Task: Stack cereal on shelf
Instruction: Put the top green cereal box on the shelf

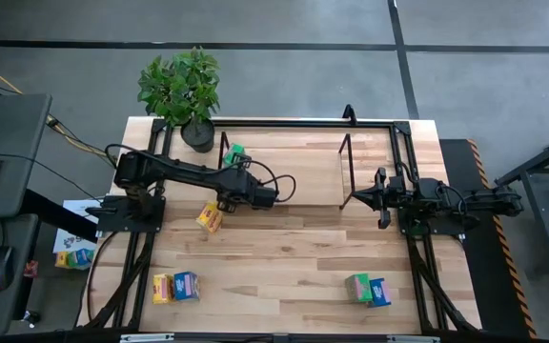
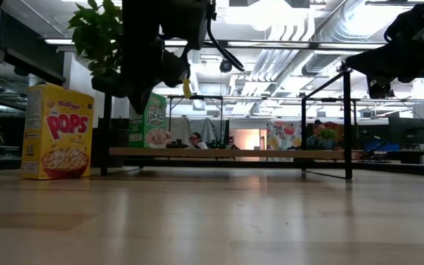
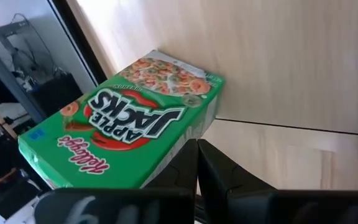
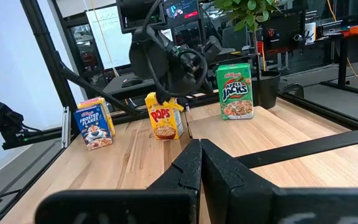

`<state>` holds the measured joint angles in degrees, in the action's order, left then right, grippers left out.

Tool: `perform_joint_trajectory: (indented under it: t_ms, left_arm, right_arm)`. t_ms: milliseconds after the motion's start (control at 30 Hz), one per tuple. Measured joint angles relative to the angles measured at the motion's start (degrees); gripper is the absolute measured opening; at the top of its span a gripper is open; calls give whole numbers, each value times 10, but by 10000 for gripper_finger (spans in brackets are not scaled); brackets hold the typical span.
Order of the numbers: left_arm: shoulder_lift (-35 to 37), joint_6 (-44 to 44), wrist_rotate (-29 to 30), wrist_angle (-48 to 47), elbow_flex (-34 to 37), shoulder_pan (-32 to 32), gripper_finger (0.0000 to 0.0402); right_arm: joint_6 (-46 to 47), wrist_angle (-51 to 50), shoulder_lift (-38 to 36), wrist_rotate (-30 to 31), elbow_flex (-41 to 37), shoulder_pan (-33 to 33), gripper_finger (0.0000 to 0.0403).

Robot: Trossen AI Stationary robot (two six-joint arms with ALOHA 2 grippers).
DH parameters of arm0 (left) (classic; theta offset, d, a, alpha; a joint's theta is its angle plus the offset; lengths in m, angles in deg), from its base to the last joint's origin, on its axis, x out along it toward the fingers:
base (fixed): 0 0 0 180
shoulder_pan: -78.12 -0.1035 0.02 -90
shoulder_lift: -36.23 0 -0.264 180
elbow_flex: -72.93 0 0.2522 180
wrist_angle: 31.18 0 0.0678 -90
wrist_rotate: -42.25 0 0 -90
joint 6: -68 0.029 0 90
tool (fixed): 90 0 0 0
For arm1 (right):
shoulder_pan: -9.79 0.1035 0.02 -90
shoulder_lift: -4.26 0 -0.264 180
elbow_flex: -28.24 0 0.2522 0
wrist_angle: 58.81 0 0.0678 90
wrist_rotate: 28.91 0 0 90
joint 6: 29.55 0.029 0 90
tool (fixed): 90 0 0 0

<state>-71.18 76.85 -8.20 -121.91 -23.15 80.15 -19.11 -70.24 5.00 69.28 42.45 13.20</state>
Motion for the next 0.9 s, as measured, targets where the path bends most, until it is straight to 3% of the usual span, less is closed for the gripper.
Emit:
perform_joint_trajectory:
  t_ms: [200,400,633,767,900]
  left_arm:
    - [0,4,6,2,0,-9,0]
    - [0,7,48,5,-11,-6,0]
    - [9,-1,-6,4,-84,30,0]
    - [46,-16,5,5,-126,62,0]
    - [135,-83,64,7,-131,85,0]
  right_arm:
    - [0,0,0,0,0,0,0]
    - [0,0,0,0,0,0,0]
    - [0,0,0,0,0,0,0]
    - [0,0,0,0,0,0,0]
    - [0,0,0,0,0,0,0]
